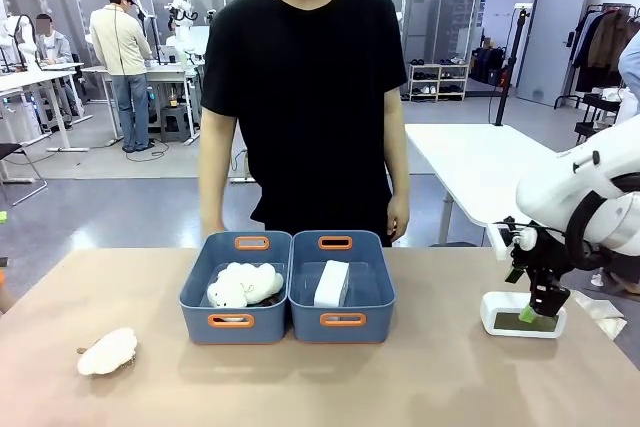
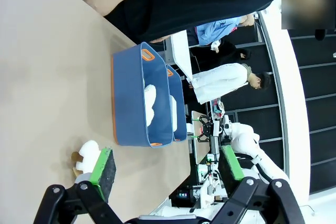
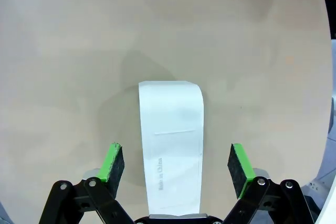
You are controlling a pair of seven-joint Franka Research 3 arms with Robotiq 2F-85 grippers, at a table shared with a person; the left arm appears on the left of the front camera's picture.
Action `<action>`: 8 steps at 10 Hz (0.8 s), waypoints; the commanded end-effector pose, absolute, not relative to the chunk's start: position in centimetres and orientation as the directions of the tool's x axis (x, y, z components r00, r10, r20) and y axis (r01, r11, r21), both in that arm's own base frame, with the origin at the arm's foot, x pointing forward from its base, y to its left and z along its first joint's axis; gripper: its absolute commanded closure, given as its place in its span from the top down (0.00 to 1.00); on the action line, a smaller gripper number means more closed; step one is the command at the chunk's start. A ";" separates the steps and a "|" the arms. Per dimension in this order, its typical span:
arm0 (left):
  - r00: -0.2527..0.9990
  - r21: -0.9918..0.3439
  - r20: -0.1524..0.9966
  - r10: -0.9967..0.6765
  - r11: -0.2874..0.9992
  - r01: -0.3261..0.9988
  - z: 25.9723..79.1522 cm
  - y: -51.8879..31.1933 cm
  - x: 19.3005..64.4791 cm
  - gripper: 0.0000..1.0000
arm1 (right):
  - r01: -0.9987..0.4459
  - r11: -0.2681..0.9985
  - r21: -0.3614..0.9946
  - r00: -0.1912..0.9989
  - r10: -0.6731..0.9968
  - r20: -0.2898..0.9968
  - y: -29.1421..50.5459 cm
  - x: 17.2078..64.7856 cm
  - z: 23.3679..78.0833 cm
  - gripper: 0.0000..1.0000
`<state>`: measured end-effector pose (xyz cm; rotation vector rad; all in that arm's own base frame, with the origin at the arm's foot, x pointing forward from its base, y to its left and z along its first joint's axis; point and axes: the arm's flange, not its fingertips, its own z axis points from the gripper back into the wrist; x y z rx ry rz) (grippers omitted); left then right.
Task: Sort the digital clocks into the basket.
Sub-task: Pick up the Digital clock from the table and place it into the empty Plastic storage basket.
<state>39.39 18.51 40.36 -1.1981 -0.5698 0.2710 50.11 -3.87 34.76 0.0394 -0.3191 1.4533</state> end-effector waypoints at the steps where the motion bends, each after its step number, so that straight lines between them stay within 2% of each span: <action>1: 0.828 -0.932 0.273 0.489 0.347 0.103 40.4 18.5 39.4 1.00 | -0.982 0.131 -0.139 0.101 0.974 0.205 -3.8 50.8 33.9 1.00; 3: 0.828 -0.932 0.273 0.489 0.347 0.103 40.4 18.5 39.4 1.00 | -0.987 0.122 -0.102 0.102 0.978 0.182 -3.6 50.9 32.4 1.00; 4: 0.828 -0.932 0.273 0.489 0.347 0.103 40.4 18.5 39.4 1.00 | -0.989 0.110 -0.101 0.092 0.982 0.164 -3.5 50.9 32.0 0.74; 5: 0.828 -0.932 0.273 0.489 0.347 0.103 40.4 18.5 39.4 1.00 | -0.990 0.104 -0.090 0.088 0.982 0.169 -3.5 50.9 31.9 0.41; 6: 0.828 -0.932 0.273 0.489 0.347 0.103 40.4 18.5 39.4 1.00 | -0.991 0.103 -0.086 0.087 0.982 0.168 -3.5 50.8 32.0 0.15; 7: 0.828 -0.932 0.273 0.489 0.347 0.103 40.4 18.5 39.4 1.00 | -0.991 0.103 -0.087 0.088 0.983 0.162 -3.5 50.8 32.1 0.00; 8: 0.828 -0.932 0.273 0.489 0.347 0.103 40.4 18.5 39.4 1.00 | -0.991 0.105 -0.082 0.090 0.982 0.168 -3.6 50.7 32.3 0.00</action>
